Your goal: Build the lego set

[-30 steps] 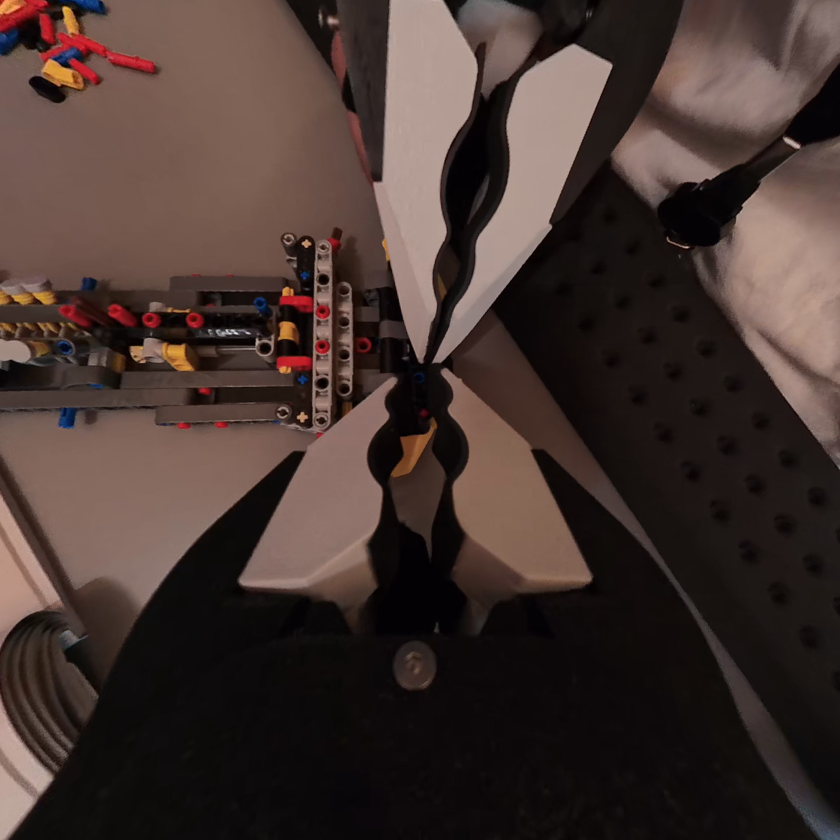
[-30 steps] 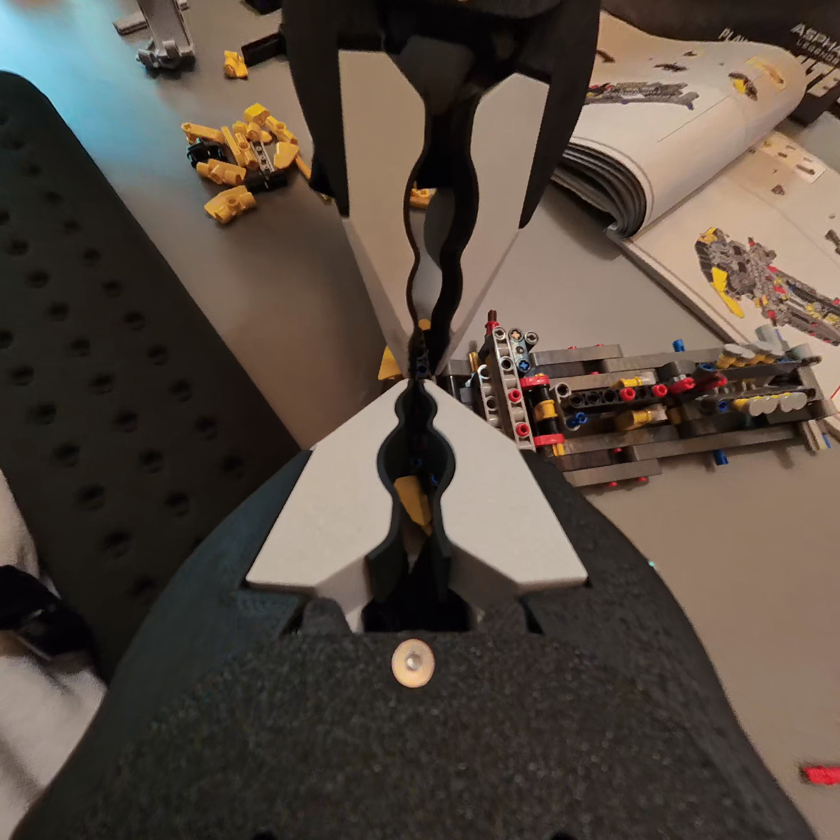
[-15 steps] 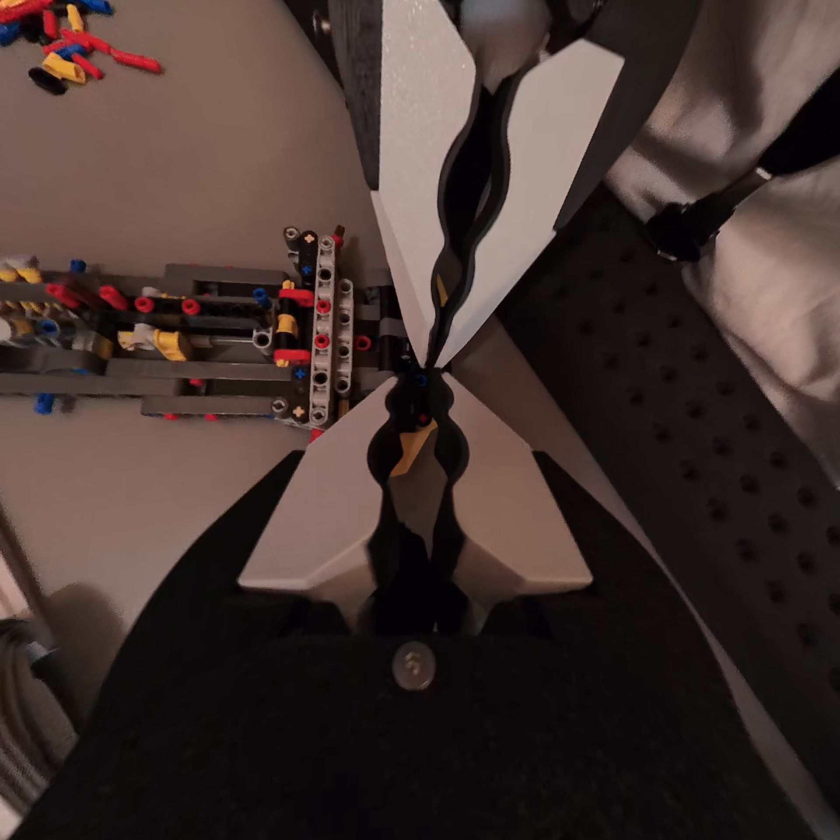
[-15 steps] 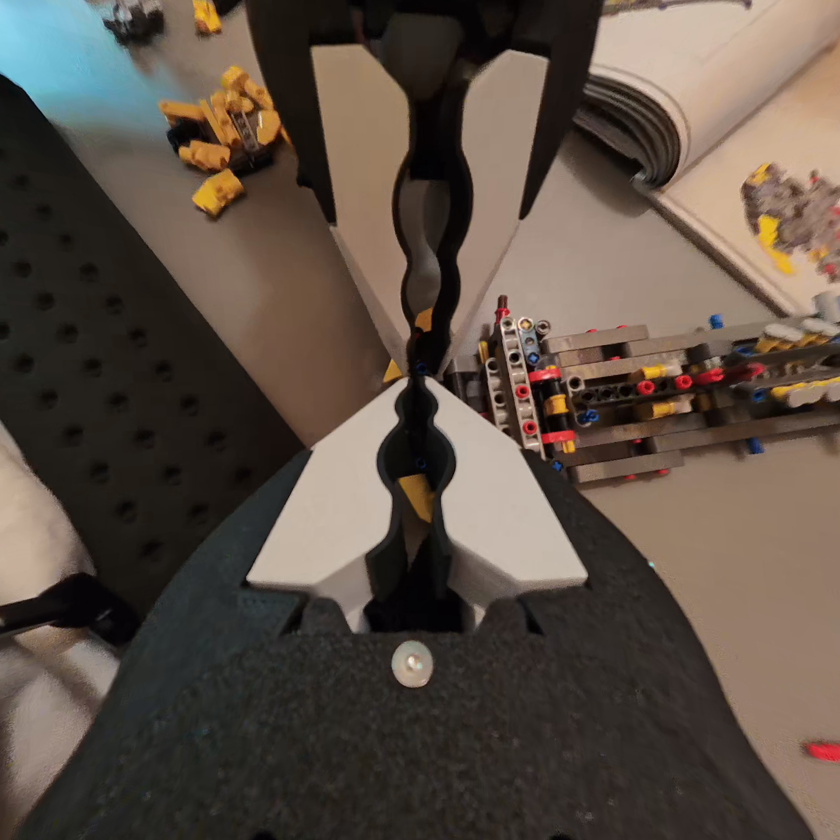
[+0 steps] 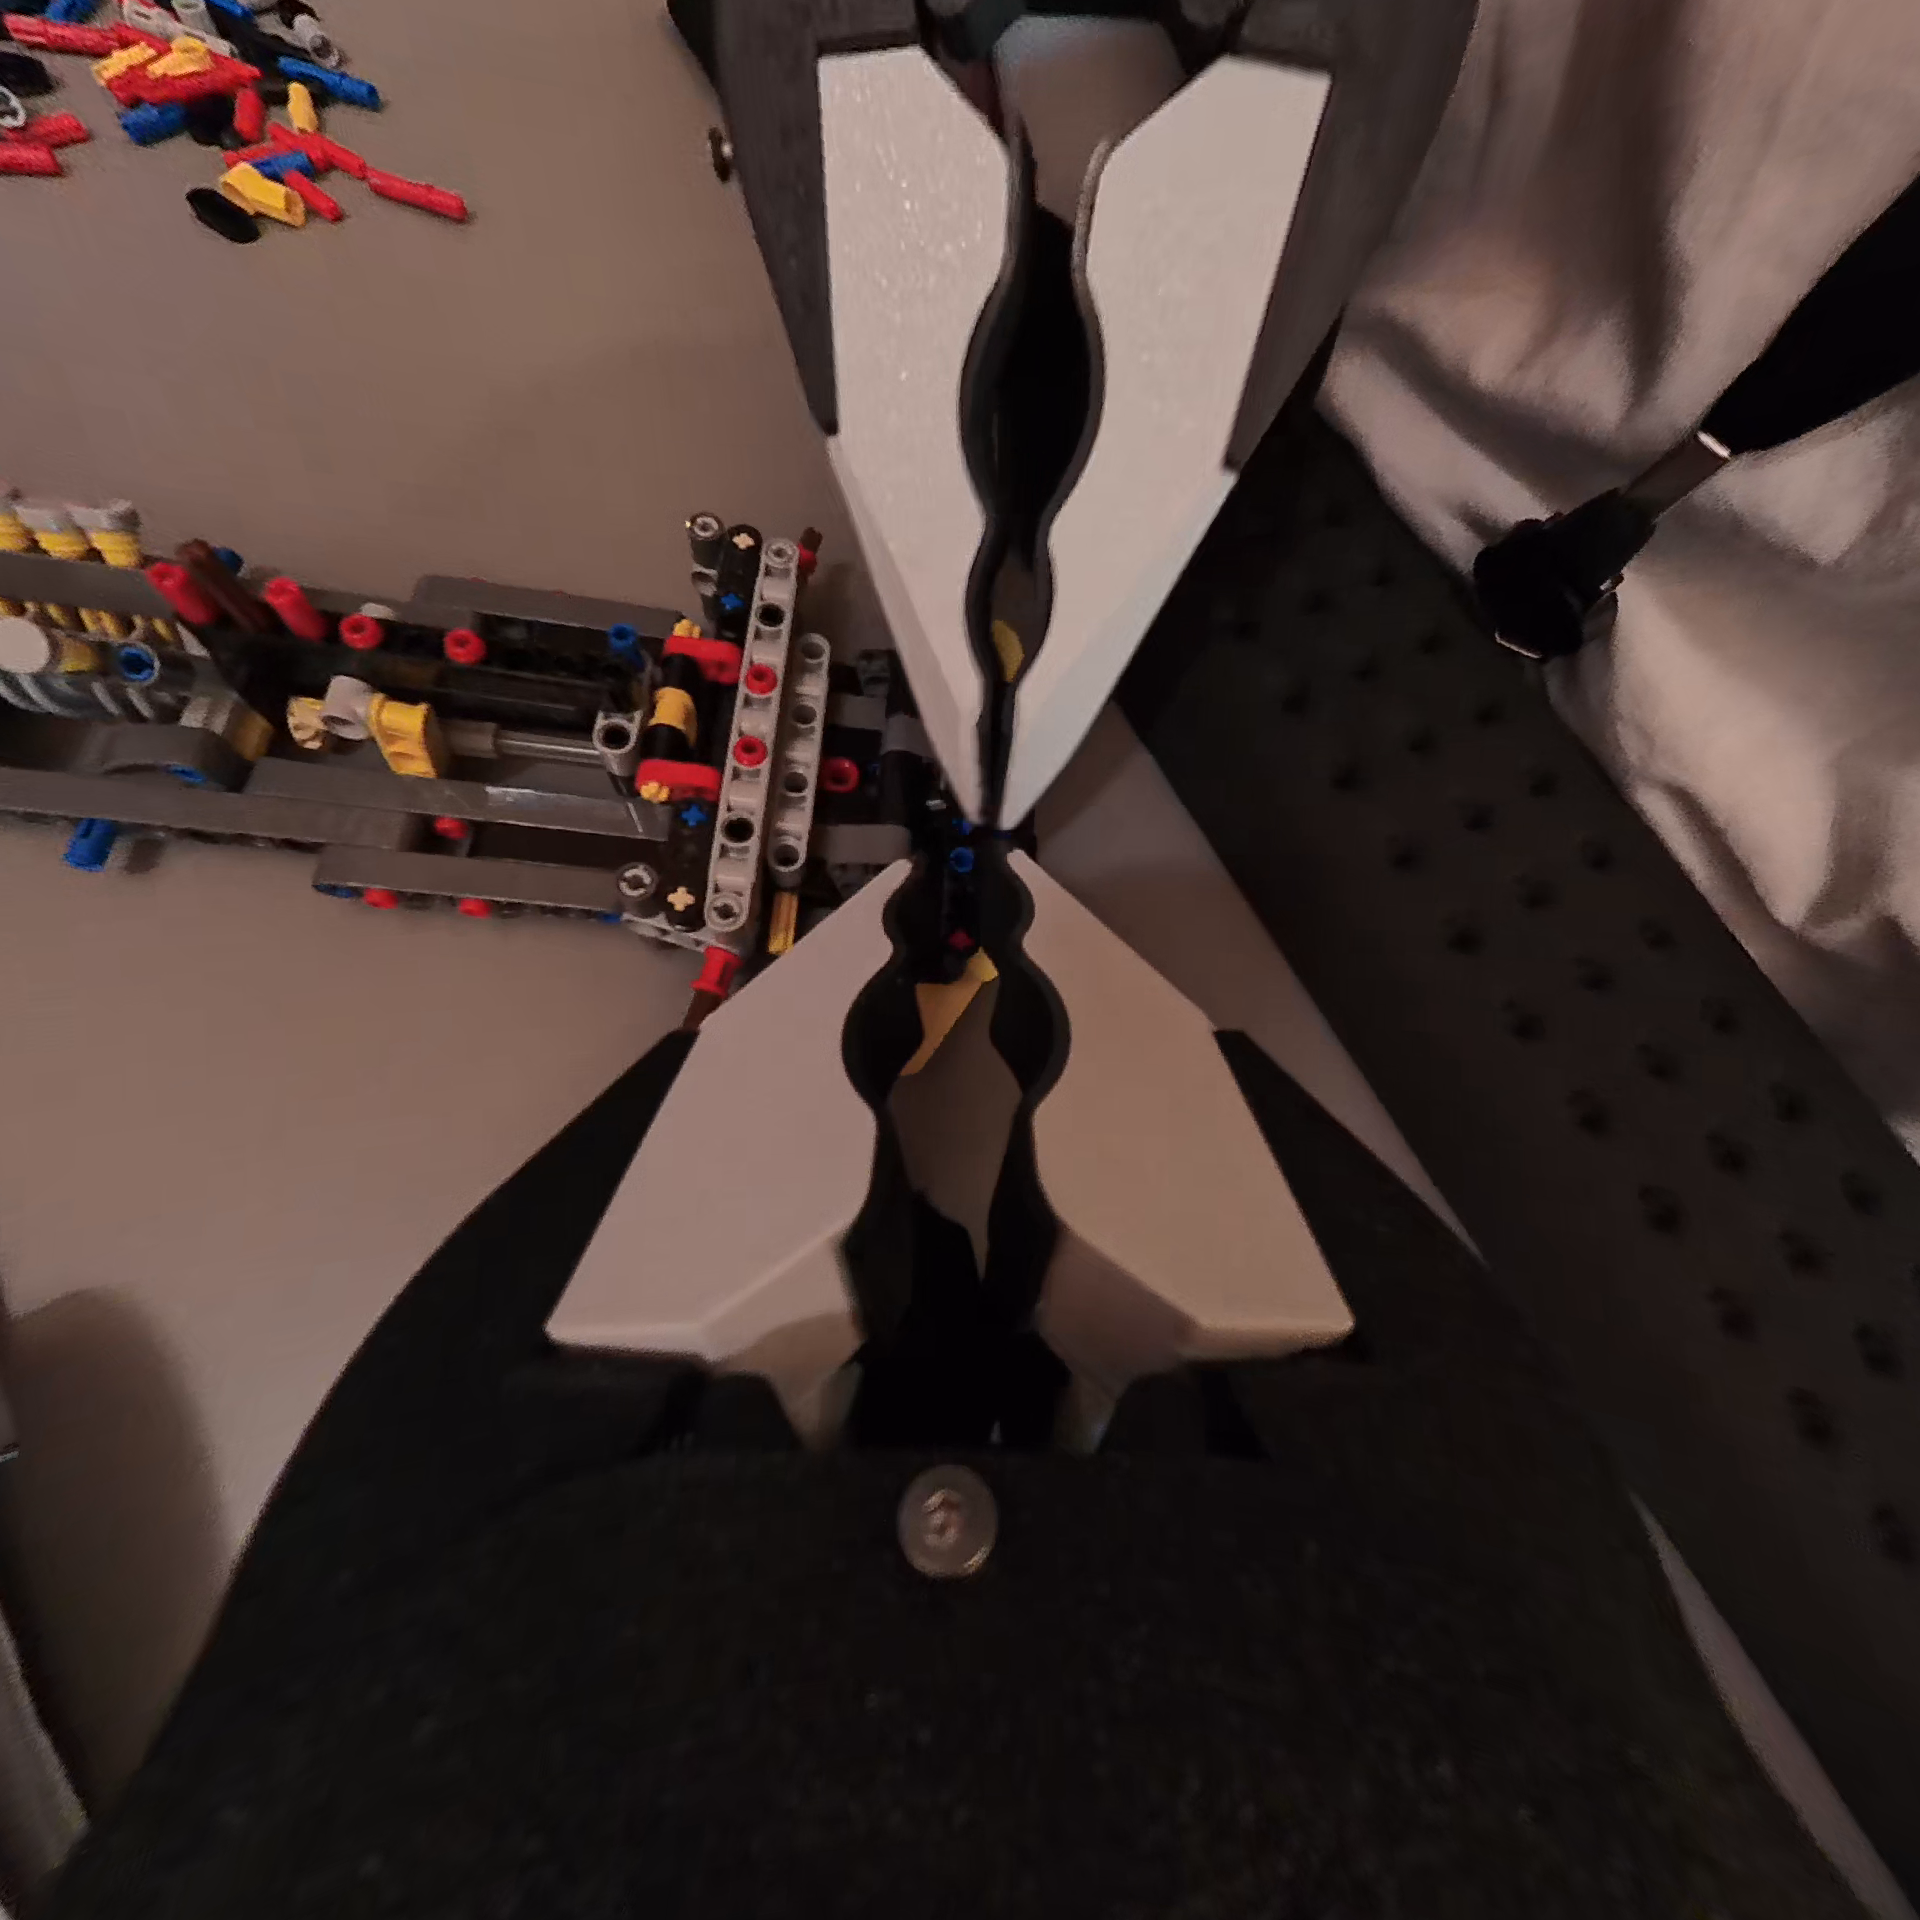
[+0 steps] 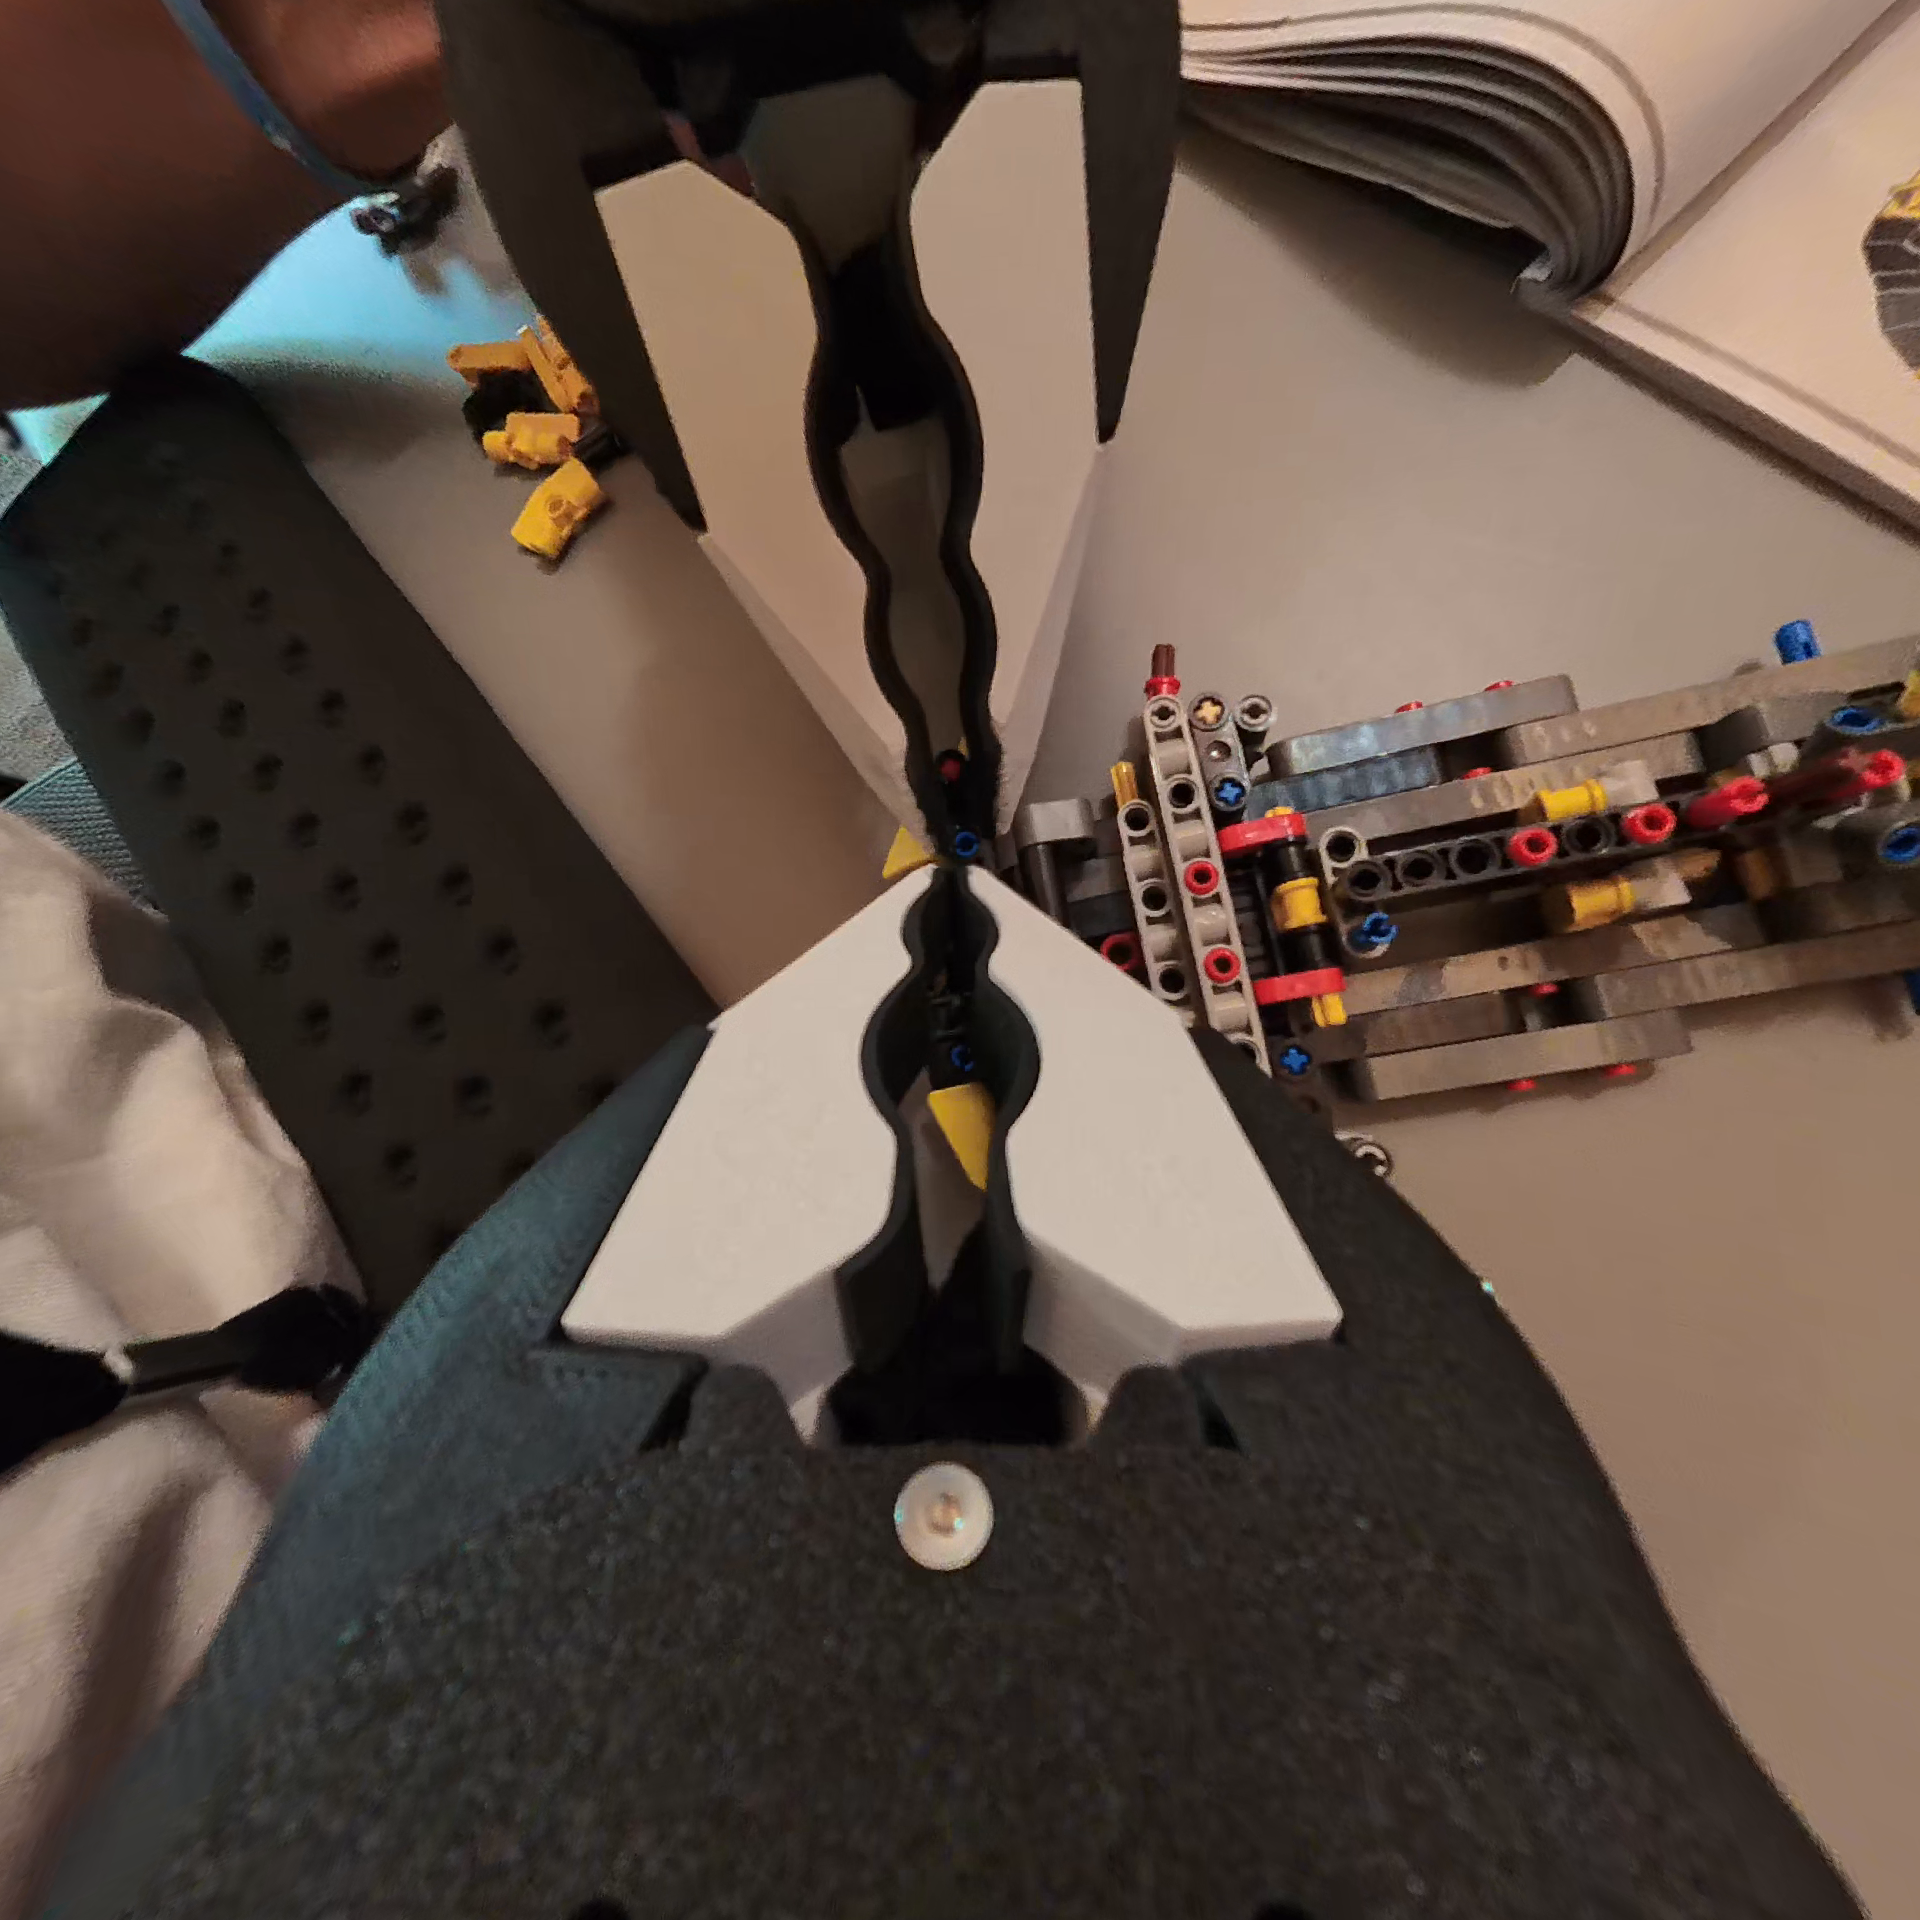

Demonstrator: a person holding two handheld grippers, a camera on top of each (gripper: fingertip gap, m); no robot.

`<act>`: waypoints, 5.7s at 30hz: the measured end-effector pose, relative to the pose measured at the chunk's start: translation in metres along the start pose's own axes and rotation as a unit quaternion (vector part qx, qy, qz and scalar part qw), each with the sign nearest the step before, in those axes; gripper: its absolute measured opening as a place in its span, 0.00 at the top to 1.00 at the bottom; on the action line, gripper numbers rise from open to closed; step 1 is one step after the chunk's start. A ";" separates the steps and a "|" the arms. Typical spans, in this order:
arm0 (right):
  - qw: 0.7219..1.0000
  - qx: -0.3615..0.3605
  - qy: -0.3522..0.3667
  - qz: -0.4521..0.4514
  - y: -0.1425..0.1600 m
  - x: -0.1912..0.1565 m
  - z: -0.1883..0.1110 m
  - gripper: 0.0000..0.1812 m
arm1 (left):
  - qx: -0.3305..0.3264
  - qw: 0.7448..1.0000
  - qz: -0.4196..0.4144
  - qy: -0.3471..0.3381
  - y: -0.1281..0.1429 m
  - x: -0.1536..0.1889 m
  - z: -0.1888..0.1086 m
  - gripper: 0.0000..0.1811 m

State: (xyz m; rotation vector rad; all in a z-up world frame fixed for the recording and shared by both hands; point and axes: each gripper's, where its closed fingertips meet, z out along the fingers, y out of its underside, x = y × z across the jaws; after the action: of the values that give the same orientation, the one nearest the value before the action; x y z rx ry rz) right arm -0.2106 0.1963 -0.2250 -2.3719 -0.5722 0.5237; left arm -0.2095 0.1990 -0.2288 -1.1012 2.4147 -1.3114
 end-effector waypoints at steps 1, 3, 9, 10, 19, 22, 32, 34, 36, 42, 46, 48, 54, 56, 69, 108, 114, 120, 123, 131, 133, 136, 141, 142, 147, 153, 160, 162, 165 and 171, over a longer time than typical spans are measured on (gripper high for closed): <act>1.000 0.014 -0.016 -0.012 -0.002 -0.005 -0.003 1.00 | 0.000 1.000 0.001 0.001 0.000 0.000 0.000 0.97; 0.999 0.038 -0.018 -0.023 -0.003 -0.005 -0.012 1.00 | 0.001 1.000 -0.003 0.003 0.000 0.000 0.000 0.97; 0.993 0.041 0.021 -0.108 0.011 0.008 -0.016 0.83 | 0.002 1.000 -0.022 0.015 -0.001 0.001 0.001 0.97; 0.991 0.038 0.038 -0.124 0.011 0.009 -0.014 0.82 | 0.003 0.999 -0.028 0.018 -0.001 0.001 0.001 0.97; 0.981 -0.078 0.056 -0.166 0.013 0.015 0.008 0.81 | 0.001 0.999 -0.053 -0.008 -0.002 -0.001 -0.002 0.95; 0.987 -0.067 0.040 -0.142 0.010 0.020 0.002 0.82 | 0.021 0.995 -0.072 -0.069 -0.002 -0.008 -0.017 0.84; 0.980 0.090 -0.169 0.053 -0.079 0.021 -0.082 0.82 | 0.172 0.963 -0.134 -0.161 -0.050 0.013 -0.021 0.78; 0.974 0.088 -0.200 0.062 -0.086 0.016 -0.093 0.82 | 0.237 0.941 -0.146 -0.192 -0.081 0.004 -0.020 0.77; 0.976 0.072 -0.202 0.047 -0.083 0.013 -0.095 0.82 | 0.280 0.922 -0.141 -0.227 -0.105 -0.005 -0.021 0.81; 0.973 0.047 -0.223 -0.030 -0.068 -0.004 -0.095 0.82 | 0.250 0.925 -0.112 -0.263 -0.116 -0.011 0.008 0.97; 0.974 0.052 -0.186 -0.116 -0.061 -0.006 -0.099 0.81 | 0.237 0.920 -0.067 -0.307 -0.115 -0.009 0.012 0.99; 0.971 0.077 -0.146 -0.176 -0.063 -0.006 -0.102 0.81 | 0.232 0.916 -0.048 -0.324 -0.115 -0.011 0.013 0.98; 0.944 0.136 -0.031 -0.299 -0.063 -0.010 -0.106 0.81 | 0.227 0.906 -0.026 -0.355 -0.117 -0.016 0.014 0.98; 0.945 0.125 0.021 -0.302 -0.059 -0.006 -0.104 0.80 | 0.219 0.907 -0.025 -0.358 -0.115 -0.018 0.017 0.98; 0.886 0.088 0.243 -0.386 -0.050 0.015 -0.096 0.82 | 0.185 0.906 -0.021 -0.380 -0.107 -0.030 0.025 0.96; 0.874 0.070 0.249 -0.410 -0.028 0.022 -0.131 0.86 | 0.015 0.825 0.261 -0.500 -0.114 -0.018 -0.013 1.00; 0.878 0.052 0.246 -0.406 -0.023 0.024 -0.116 0.86 | 0.004 0.834 0.248 -0.493 -0.100 -0.014 -0.010 1.00; 0.870 0.061 0.238 -0.427 -0.020 0.015 -0.101 0.86 | 0.030 0.876 0.123 -0.466 -0.068 -0.007 -0.025 0.91; 0.849 0.050 0.247 -0.465 -0.014 0.009 -0.090 0.86 | 0.010 0.861 0.168 -0.481 -0.067 -0.003 -0.026 0.88; 0.847 0.063 0.264 -0.458 -0.010 0.010 -0.090 0.86 | -0.030 0.849 0.250 -0.465 -0.066 -0.003 -0.007 0.90; 0.845 0.060 0.263 -0.461 -0.009 0.009 -0.090 0.86 | -0.047 0.834 0.276 -0.475 -0.067 -0.005 -0.004 0.87; 0.835 0.051 0.266 -0.478 -0.005 0.008 -0.088 0.86 | -0.067 0.814 0.304 -0.490 -0.069 -0.006 -0.002 0.96; 0.811 0.065 0.301 -0.497 -0.011 0.011 -0.091 0.82 | -0.064 0.824 0.283 -0.487 -0.066 -0.008 0.004 0.97; 0.793 0.071 0.317 -0.515 -0.013 0.010 -0.093 0.81 | -0.058 0.827 0.276 -0.487 -0.067 -0.008 0.003 0.97; 0.734 0.076 0.358 -0.572 -0.016 0.007 -0.096 0.87 | -0.045 0.831 0.263 -0.487 -0.073 -0.008 -0.001 0.97; 0.739 0.082 0.355 -0.567 -0.016 0.007 -0.101 0.87 | -0.038 0.833 0.262 -0.486 -0.077 -0.008 0.000 0.97; 0.713 0.092 0.371 -0.588 -0.019 0.003 -0.106 0.87 | -0.033 0.833 0.263 -0.486 -0.082 -0.006 -0.002 0.97; 0.719 0.086 0.364 -0.586 -0.018 0.004 -0.105 0.87 | -0.033 0.834 0.262 -0.485 -0.081 -0.006 -0.001 0.97; 0.733 0.088 0.356 -0.572 -0.018 0.003 -0.106 0.87 | -0.029 0.834 0.262 -0.485 -0.083 -0.006 -0.002 0.97; 0.734 0.083 0.357 -0.572 -0.016 0.003 -0.104 0.88 | -0.034 0.833 0.264 -0.484 -0.081 -0.006 0.000 0.97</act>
State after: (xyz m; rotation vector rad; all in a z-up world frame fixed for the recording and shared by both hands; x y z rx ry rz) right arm -0.1609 0.1585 -0.1405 -1.4072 -1.3197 -0.8216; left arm -0.1627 0.1761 -0.1664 -0.7281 1.7483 -0.3209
